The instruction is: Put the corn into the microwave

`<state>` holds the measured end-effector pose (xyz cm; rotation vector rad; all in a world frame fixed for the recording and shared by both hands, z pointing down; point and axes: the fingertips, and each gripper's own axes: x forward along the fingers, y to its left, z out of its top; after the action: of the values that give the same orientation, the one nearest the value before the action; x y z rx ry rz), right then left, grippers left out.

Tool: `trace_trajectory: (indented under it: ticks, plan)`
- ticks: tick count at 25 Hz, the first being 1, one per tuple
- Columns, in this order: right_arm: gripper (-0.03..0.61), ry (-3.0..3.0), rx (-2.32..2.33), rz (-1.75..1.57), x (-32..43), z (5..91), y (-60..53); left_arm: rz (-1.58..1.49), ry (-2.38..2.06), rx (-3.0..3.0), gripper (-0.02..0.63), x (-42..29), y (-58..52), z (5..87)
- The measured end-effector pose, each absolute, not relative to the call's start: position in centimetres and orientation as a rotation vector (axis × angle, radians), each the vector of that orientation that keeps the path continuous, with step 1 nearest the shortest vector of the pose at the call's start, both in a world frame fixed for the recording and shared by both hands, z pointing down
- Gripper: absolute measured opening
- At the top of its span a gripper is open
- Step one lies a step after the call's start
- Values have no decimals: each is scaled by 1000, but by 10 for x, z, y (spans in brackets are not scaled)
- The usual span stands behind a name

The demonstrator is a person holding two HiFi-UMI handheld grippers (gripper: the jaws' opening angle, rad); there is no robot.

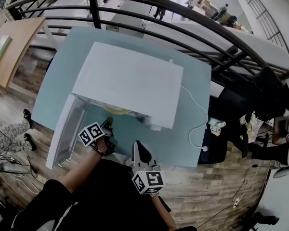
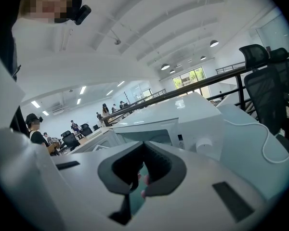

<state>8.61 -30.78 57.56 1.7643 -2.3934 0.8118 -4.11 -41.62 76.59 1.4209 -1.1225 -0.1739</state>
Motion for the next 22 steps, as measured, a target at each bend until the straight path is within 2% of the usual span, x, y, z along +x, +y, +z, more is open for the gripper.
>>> trace_trajectory:
  ticks: [1, 22]
  plan:
    - [9, -2395, 1763, 818, 87, 576, -306, -162, -1126, 1450, 3, -40, -413, 761]
    - [9, -2467, 1660, 795, 133, 570, -248, -82, -1109, 1964, 2, 25, -321, 652]
